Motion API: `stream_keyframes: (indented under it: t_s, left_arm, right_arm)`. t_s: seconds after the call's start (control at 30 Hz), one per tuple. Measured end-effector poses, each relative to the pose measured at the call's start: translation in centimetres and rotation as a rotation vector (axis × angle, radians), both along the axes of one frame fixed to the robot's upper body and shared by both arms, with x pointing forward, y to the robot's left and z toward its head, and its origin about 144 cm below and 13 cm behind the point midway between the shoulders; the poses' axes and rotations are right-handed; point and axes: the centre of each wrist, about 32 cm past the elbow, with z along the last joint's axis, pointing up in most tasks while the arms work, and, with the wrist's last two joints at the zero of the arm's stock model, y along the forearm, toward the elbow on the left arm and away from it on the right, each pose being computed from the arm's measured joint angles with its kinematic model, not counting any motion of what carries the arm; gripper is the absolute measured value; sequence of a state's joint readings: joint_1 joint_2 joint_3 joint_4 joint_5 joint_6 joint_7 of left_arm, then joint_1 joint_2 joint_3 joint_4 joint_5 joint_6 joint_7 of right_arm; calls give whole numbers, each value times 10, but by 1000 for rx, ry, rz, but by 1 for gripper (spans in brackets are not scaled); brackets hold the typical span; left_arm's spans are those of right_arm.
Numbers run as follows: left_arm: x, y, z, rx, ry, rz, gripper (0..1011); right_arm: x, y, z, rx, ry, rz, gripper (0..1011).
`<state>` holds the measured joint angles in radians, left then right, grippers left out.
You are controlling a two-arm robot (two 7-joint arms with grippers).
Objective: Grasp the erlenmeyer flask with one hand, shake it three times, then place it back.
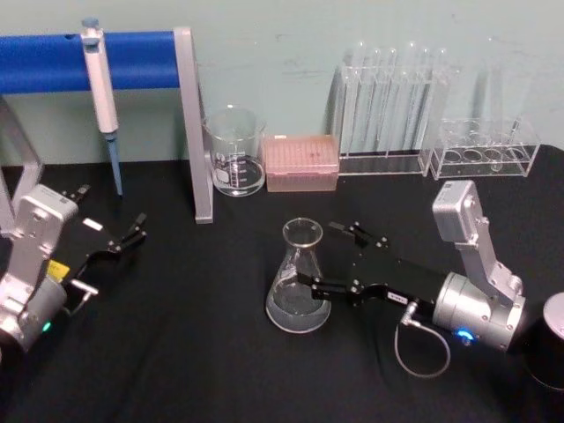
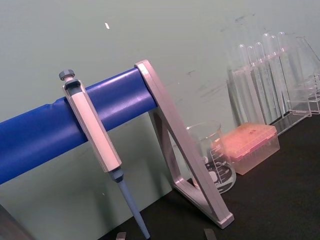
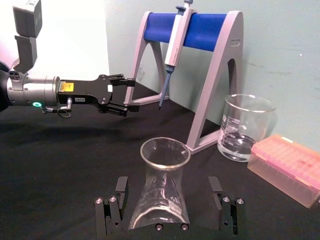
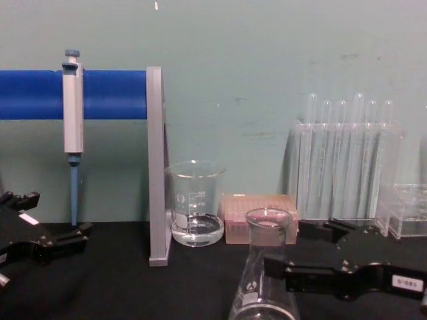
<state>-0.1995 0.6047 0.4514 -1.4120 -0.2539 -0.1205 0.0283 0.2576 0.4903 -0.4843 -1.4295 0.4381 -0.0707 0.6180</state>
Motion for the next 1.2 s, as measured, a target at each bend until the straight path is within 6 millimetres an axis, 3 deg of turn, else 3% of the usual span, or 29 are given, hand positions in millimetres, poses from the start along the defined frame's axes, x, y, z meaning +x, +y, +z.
stream_keyframes:
  t_s: [1.2]
  left_arm:
    - [0,0,0,0,0,0,1001]
  right_arm:
    - [21,22,0,0,-6,48,1000]
